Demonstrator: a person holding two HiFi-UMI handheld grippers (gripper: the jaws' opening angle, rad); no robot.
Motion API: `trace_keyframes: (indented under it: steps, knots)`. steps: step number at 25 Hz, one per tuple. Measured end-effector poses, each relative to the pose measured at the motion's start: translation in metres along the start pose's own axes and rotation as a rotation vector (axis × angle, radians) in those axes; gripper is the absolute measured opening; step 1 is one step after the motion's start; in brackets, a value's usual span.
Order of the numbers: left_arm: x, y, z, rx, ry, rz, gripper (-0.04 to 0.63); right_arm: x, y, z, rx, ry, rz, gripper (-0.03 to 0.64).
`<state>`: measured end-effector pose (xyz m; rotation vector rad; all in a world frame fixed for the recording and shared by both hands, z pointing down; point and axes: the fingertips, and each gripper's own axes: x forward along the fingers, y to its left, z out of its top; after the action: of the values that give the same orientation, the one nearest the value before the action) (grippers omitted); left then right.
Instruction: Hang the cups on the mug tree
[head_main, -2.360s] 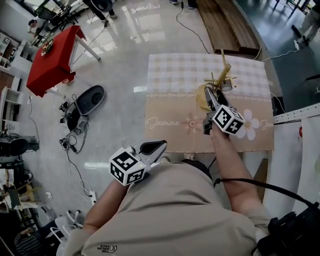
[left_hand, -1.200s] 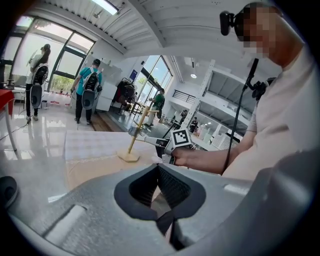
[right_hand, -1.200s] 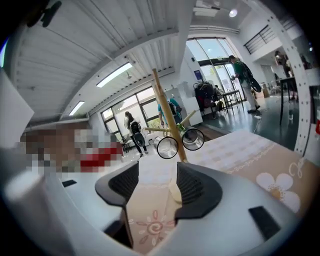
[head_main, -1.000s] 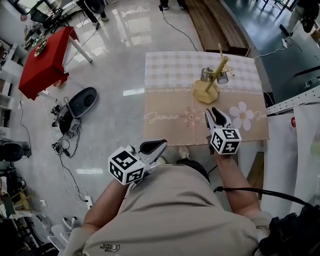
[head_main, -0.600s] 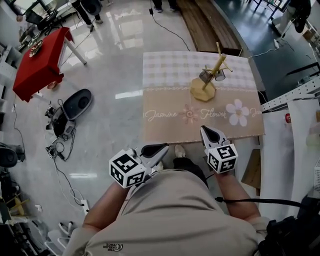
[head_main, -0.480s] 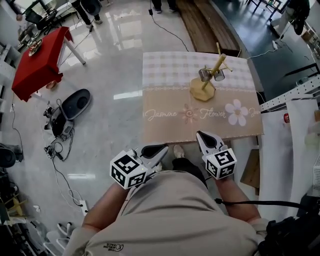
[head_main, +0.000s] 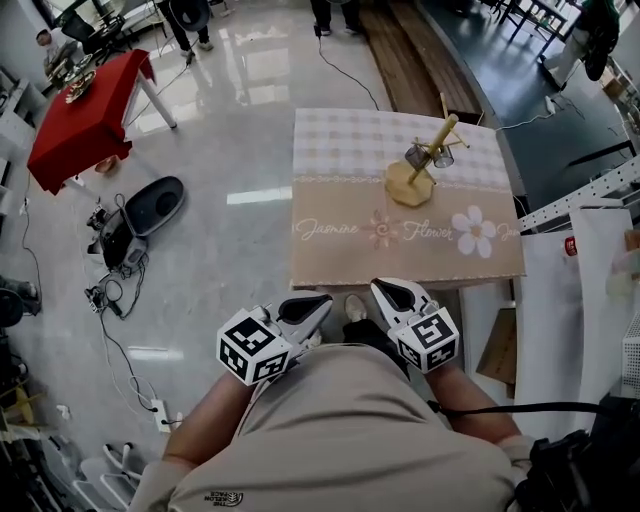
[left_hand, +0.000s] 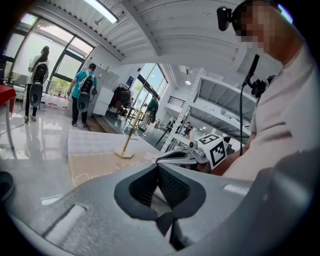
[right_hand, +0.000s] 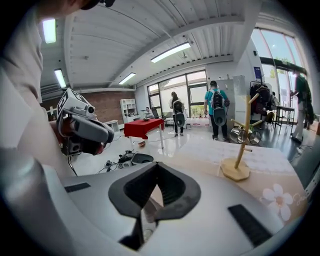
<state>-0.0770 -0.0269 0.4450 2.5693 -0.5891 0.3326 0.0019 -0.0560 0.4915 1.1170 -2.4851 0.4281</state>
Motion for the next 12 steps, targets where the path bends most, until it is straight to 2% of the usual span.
trace_keyframes:
  steps: [7,12]
  knots:
    - [-0.016,-0.001,-0.008,-0.004,-0.007,0.038,0.008,0.007,0.021,0.019,-0.026,-0.026,0.069,0.014]
    - [-0.019,-0.005,-0.007,0.0,-0.012,0.045,0.008,0.005,0.029,0.023,-0.057,-0.024,0.084,0.014]
